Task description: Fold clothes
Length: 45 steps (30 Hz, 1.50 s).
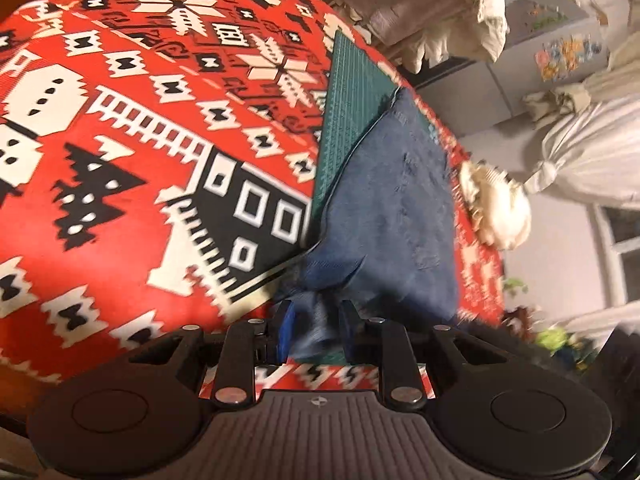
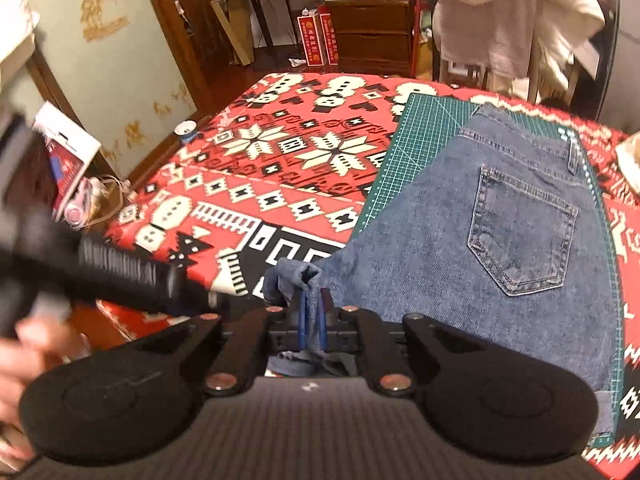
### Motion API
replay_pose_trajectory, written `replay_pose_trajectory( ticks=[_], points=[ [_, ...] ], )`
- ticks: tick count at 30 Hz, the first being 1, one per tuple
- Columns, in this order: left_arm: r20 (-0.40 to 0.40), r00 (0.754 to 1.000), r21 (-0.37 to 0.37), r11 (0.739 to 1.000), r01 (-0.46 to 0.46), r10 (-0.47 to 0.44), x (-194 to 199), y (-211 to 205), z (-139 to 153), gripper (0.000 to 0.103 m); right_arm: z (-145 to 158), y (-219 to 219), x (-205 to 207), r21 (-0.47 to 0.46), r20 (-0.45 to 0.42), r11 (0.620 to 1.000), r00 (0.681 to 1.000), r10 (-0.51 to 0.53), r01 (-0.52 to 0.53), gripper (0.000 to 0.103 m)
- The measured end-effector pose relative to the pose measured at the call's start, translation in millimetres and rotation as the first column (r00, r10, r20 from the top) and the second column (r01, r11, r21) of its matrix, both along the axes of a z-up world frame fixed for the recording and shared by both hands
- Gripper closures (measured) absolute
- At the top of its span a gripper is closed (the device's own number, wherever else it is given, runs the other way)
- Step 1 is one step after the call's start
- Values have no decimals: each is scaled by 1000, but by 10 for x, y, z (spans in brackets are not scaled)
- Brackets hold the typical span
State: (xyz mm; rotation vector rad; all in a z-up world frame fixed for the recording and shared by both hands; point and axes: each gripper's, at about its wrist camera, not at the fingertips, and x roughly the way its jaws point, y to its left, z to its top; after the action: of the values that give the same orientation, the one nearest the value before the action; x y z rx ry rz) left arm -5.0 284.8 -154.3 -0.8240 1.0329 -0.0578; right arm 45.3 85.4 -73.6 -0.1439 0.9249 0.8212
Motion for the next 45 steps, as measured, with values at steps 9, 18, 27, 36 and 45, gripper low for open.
replay_pose_trajectory(
  ticks=[9, 18, 27, 36, 45],
  points=[
    [-16, 998, 210, 975, 69, -68, 126, -297, -64, 96, -22, -124, 155, 50, -92, 998, 995, -36, 40, 97],
    [43, 998, 189, 981, 45, -54, -123, -136, -51, 99, -18, -37, 138, 76, -138, 997, 990, 5, 5, 97],
    [52, 998, 173, 985, 27, -36, -243, -53, -48, 103, -251, 144, 14, 21, -181, 999, 983, 41, -38, 97],
    [160, 979, 184, 978, 97, -127, -194, -290, 107, 97, -5, 21, 345, 92, -235, 996, 972, 14, 8, 97],
    [136, 987, 47, 995, 85, -91, 45, -144, 48, 86, -32, -216, -28, 28, -143, 994, 984, 111, -108, 90]
  ],
)
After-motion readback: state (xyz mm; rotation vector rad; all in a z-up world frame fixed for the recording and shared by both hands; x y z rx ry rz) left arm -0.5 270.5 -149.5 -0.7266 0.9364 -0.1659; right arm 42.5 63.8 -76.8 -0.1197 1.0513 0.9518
